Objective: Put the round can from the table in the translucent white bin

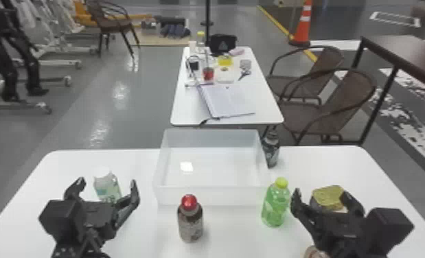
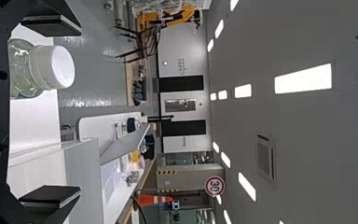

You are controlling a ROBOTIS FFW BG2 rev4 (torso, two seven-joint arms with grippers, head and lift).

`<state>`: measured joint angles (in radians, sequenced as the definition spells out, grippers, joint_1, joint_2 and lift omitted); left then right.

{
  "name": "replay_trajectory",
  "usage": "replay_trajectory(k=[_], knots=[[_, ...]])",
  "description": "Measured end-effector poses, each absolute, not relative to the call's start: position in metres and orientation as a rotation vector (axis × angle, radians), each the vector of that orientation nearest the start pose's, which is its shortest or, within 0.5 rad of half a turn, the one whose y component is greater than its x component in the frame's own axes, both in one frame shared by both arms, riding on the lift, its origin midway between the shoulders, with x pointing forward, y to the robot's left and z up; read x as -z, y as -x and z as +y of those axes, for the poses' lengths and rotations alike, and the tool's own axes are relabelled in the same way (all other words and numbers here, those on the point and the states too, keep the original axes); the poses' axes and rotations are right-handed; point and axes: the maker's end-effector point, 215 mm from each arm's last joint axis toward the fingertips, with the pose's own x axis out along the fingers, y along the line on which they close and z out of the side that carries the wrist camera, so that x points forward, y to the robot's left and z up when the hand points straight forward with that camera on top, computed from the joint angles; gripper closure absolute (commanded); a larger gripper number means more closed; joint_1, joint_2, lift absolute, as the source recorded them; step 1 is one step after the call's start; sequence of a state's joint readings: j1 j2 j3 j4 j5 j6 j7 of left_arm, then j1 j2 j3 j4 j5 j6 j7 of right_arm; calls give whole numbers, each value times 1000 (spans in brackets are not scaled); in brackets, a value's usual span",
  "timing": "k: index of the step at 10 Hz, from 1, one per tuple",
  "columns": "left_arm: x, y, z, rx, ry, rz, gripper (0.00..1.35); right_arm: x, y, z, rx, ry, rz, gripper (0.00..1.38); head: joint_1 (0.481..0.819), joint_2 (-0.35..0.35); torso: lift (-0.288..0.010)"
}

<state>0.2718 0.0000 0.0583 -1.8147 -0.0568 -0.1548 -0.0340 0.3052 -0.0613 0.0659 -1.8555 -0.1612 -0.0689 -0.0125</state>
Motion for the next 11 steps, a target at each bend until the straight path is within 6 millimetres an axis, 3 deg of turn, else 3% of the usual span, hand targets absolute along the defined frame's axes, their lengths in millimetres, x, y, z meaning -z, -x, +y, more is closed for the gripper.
replay_trajectory(k=[9, 11], knots=[[310, -510, 252, -17, -81, -127, 105, 321, -504, -202, -74, -154, -21, 108, 549, 0, -100], [311, -510, 253, -19, -81, -125, 105, 329, -500, -203, -85, -160, 63, 111, 549, 0, -100]])
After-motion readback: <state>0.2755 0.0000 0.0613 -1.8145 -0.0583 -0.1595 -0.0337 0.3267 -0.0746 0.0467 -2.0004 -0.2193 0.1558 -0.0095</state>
